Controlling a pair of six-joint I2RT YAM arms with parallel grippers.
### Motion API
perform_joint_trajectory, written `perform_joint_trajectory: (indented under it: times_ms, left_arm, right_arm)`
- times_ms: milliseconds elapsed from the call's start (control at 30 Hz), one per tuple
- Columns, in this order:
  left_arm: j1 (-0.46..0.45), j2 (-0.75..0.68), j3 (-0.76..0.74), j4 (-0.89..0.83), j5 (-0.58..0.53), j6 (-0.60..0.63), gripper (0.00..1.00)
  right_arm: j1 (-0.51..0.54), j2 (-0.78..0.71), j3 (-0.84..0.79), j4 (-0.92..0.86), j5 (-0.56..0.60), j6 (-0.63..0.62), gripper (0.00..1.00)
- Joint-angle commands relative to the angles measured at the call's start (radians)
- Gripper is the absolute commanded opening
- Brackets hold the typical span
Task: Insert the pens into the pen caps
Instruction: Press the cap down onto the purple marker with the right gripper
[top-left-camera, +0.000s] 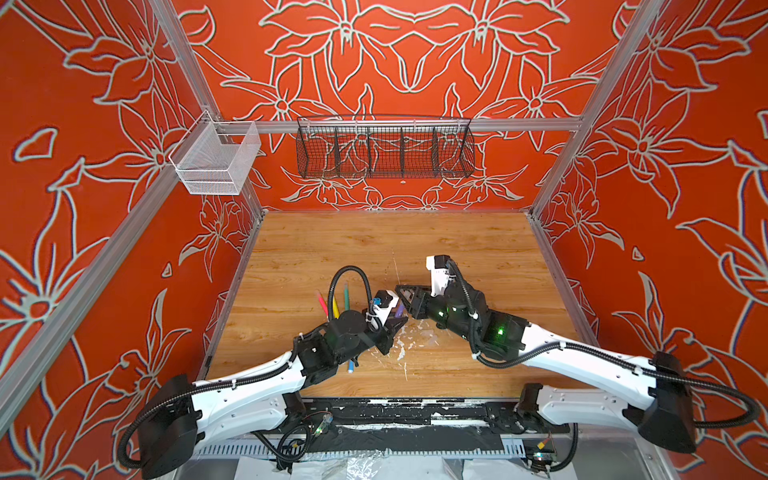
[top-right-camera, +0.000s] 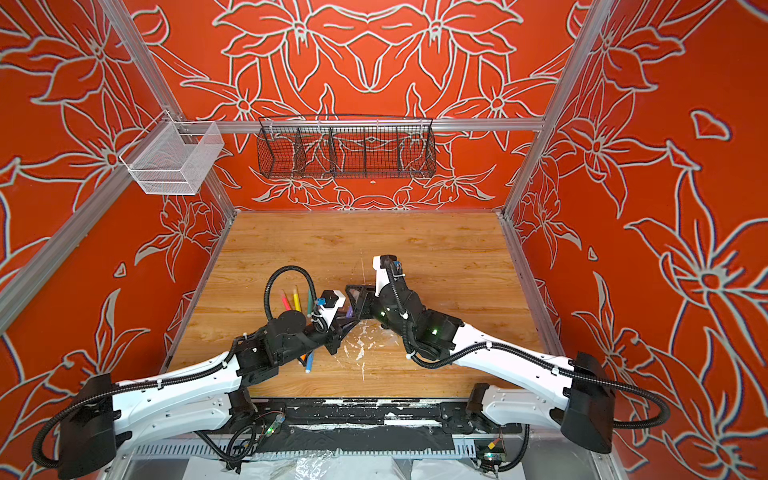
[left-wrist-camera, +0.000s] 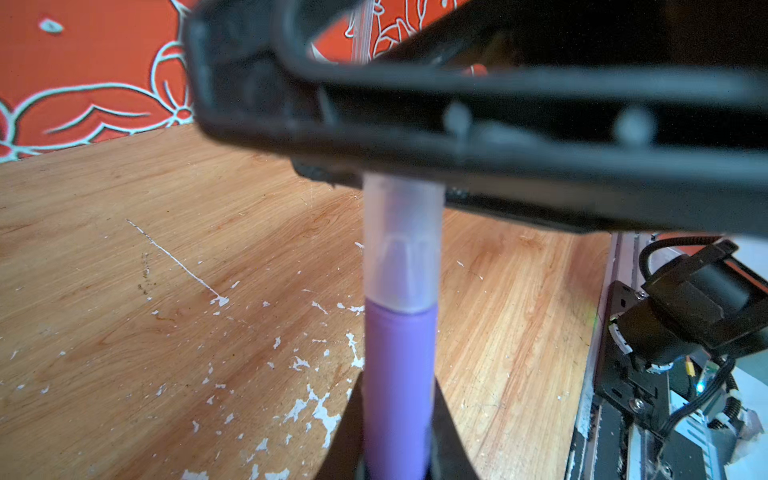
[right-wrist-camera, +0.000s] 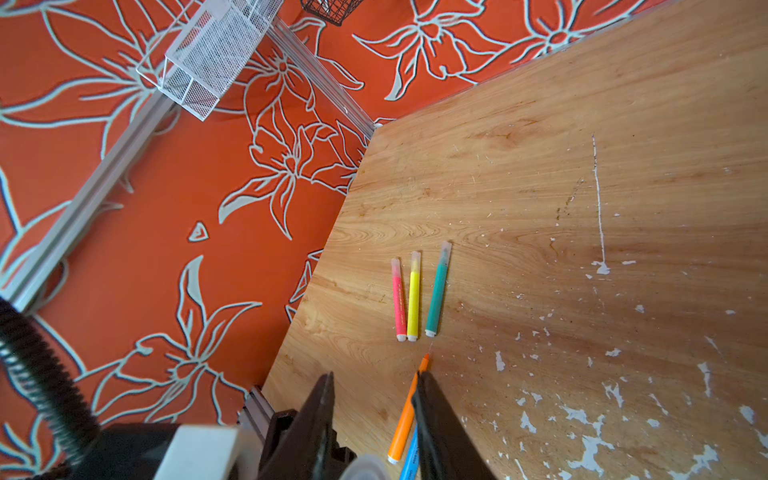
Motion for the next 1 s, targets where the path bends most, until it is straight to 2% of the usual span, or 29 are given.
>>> perform_joint_trajectory:
  times_ms: [0,167,300,467,567,767,967]
  left_arm:
    - [0.0,-0.011,-0.001,0.031,0.015,0.013,0.0]
    - [-0.001,-0.017,0.0,0.037,0.009,0.007,0.0]
    - [0.0,-0.011,0.025,0.032,-0.025,-0.004,0.0]
    - [0.001,0.015,0.101,0.01,-0.08,-0.011,0.0]
    - [0.011,0.08,0.164,-0.014,-0.101,-0.007,0.0]
    - [0.055,0.14,0.267,-0.034,-0.077,-0.03,0.0]
    - [0.063,0.153,0.306,0.0,-0.061,-0.027,0.0]
  right_arm:
    - [-0.006,0.015,0.036,0.009,-0.01,-0.006,0.25]
    - [-0.004,0.017,0.024,0.005,-0.009,-0.007,0.08]
    - [-0.001,0.018,-0.004,0.015,-0.021,0.007,0.01]
    - [0.011,0.038,-0.038,0.021,-0.039,0.023,0.0]
    - [0.018,0.038,-0.068,0.029,-0.022,0.03,0.0]
    - [0.041,0.046,-0.104,0.032,-0.009,0.042,0.0]
    - [0.064,0.039,-0.152,0.081,-0.009,0.063,0.0]
